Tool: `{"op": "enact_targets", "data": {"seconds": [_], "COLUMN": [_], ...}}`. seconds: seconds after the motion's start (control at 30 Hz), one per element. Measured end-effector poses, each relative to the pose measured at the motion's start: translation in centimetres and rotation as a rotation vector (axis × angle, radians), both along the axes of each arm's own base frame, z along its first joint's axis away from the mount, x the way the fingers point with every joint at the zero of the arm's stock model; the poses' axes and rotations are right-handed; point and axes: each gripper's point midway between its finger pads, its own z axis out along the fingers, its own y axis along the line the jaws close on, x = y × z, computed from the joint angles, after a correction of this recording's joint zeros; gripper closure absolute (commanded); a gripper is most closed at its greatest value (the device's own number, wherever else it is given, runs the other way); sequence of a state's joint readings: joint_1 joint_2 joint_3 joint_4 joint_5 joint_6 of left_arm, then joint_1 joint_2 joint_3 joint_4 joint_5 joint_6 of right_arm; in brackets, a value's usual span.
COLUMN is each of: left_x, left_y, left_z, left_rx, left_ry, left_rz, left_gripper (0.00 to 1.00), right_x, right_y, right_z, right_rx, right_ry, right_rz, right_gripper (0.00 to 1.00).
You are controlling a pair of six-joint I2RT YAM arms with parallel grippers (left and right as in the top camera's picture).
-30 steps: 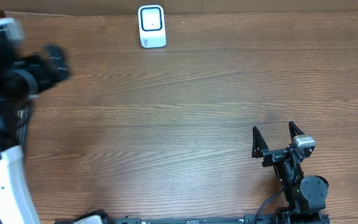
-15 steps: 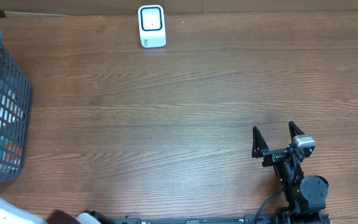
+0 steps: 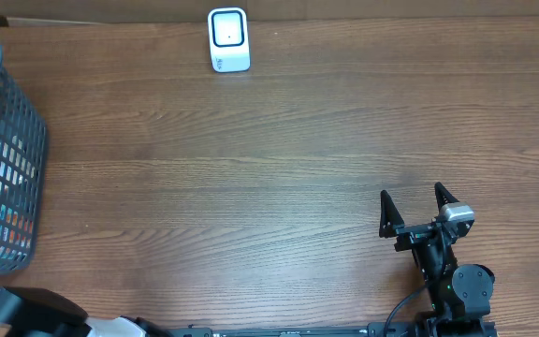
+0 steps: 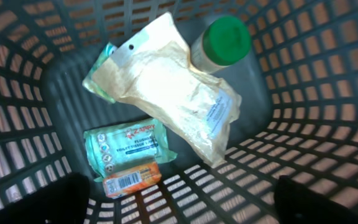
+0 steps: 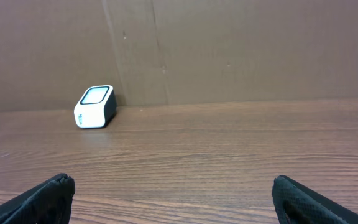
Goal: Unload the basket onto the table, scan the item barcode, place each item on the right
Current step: 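Move the left gripper over the basket toward the orange snack box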
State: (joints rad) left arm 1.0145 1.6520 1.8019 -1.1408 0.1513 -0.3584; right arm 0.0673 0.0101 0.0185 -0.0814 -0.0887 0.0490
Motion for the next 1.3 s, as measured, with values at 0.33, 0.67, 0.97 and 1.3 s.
{"op": "enact_targets", "data": {"seconds": [0.33,0.67,0.97,1.3], "left_x": [0.4,0.1,-0.2,-0.3], "left_y": [1.5,2.1,1.8,1.6], "left_z": [-3.2,-5.6,-6.6,-6.8], "left_rx": [-0.042,-0.081,-0.119,-0.151], "left_ry": [0.063,0.123,0.151,0.14], "left_rz": [-0.002,0.014,0.019,0.068], "left_gripper": [0.0,0.0,0.0,0.0], "right_x": [0.0,0.0,0.0,0.0], "right_y": [0.0,0.0,0.0,0.0], "right_z": [0.0,0.0,0.0,0.0], "right_rx": [0.0,0.0,0.0,0.0], "right_ry": [0.0,-0.001,0.0,0.0], "right_rz": [0.0,0.0,0.0,0.0], "right_gripper": [0.0,0.0,0.0,0.0]}}
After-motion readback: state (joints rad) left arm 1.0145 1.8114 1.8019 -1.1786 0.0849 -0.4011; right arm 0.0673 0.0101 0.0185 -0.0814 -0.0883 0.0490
